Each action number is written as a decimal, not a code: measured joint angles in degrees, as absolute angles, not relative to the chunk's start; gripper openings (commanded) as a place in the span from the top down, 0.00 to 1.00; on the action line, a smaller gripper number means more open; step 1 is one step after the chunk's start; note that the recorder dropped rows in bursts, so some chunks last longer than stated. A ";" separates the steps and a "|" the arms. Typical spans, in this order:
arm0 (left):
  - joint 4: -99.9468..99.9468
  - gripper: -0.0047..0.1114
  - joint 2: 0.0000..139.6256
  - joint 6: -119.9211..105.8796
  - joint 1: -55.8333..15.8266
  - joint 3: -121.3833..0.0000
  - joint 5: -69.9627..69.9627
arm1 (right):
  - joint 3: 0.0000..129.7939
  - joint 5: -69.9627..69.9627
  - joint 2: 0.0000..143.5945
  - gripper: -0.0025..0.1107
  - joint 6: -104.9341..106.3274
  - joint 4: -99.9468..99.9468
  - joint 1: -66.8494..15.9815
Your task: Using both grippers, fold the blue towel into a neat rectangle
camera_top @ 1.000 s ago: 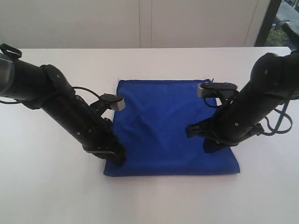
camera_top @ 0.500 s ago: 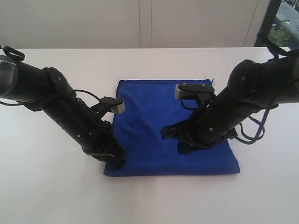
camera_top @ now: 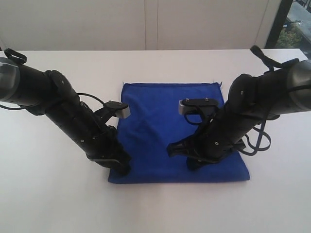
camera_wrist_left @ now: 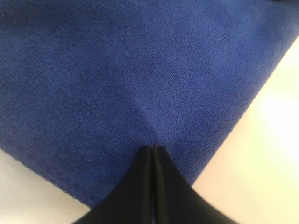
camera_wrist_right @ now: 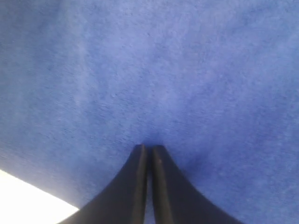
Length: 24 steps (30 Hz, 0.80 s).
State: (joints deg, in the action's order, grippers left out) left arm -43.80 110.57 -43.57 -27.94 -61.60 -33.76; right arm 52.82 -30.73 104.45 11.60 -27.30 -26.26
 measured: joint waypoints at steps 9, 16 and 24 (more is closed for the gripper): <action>-43.80 0.96 110.57 -43.57 -27.94 -61.60 -33.76 | 52.94 -31.79 104.45 0.93 4.05 -18.95 -26.26; -43.80 0.96 110.57 -43.46 -27.94 -61.60 -33.76 | 52.92 -32.55 103.96 0.93 1.06 -15.18 -26.26; -43.80 0.96 110.57 -43.20 -27.94 -61.60 -33.76 | 52.92 -35.06 101.40 0.93 0.95 -12.93 -26.26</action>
State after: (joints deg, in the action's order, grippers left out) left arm -43.80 110.57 -43.20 -27.94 -61.60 -33.76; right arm 52.92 -35.06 101.40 0.95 -12.93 -26.26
